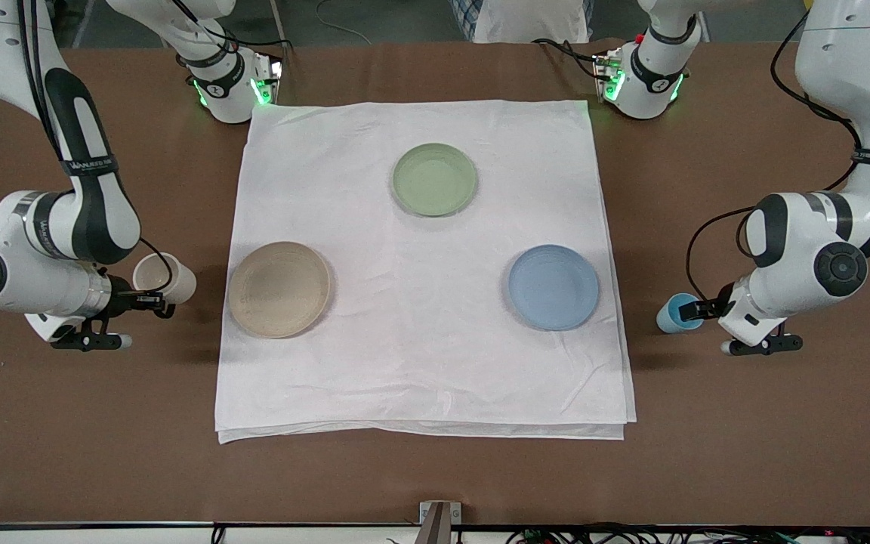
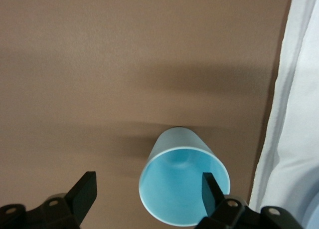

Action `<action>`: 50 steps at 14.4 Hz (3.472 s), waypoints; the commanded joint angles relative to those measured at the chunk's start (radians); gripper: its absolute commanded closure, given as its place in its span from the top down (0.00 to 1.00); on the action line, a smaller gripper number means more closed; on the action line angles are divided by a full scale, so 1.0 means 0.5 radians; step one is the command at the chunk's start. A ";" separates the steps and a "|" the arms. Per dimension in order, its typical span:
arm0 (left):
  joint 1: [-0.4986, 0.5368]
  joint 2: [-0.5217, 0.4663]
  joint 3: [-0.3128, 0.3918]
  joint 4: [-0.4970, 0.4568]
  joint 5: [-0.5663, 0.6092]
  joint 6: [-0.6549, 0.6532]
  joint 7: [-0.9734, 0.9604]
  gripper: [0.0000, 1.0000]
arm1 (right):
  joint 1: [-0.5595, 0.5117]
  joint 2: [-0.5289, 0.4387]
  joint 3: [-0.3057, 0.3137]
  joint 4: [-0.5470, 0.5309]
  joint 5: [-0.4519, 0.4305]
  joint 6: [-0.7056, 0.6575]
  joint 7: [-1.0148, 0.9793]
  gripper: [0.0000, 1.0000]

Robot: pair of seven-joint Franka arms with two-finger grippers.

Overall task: Place blue cup in blue plate and white mug in gray plate
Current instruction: 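Lower the mug with the right gripper while the left gripper lifts the cup, then release the mug with the right gripper while the left gripper carries the cup, then lower the blue cup onto the blue plate with the left gripper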

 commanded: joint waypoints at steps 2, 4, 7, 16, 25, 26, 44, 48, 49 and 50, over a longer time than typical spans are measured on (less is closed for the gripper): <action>0.048 0.039 -0.004 -0.062 0.040 0.029 0.021 0.77 | 0.270 -0.178 -0.002 -0.117 0.154 -0.051 0.371 0.00; 0.042 0.070 -0.001 -0.056 0.040 0.090 0.021 0.54 | 0.444 -0.242 -0.005 -0.291 0.277 0.145 0.552 0.00; 0.021 0.076 -0.004 -0.053 0.040 0.093 0.012 0.10 | 0.654 -0.249 -0.005 -0.516 0.287 0.523 0.761 0.00; 0.024 -0.193 -0.191 0.024 0.034 -0.038 -0.050 0.00 | 0.639 -0.181 -0.018 -0.366 0.268 0.517 0.746 1.00; -0.031 -0.234 -0.688 0.043 0.019 -0.278 -1.135 0.00 | 0.274 -0.236 -0.033 0.397 -0.081 -0.644 0.198 1.00; -0.062 -0.212 -0.688 0.046 0.019 -0.272 -1.181 0.00 | 0.246 -0.242 -0.030 0.504 -0.158 -0.800 0.161 1.00; -0.238 -0.013 -0.676 -0.147 0.227 0.044 -1.679 0.00 | -0.043 -0.514 -0.024 0.700 -0.128 -1.294 -0.100 1.00; -0.170 0.006 -0.682 -0.181 0.227 0.121 -1.676 0.21 | -0.045 -0.895 -0.012 0.270 -0.143 -1.109 -0.110 1.00; -0.170 0.003 -0.682 -0.178 0.227 0.121 -1.664 0.55 | -0.036 -0.935 -0.011 0.257 -0.149 -1.118 -0.107 1.00; -0.173 -0.006 -0.682 -0.160 0.227 0.121 -1.655 1.00 | -0.024 -0.972 -0.011 0.248 -0.152 -1.139 -0.104 1.00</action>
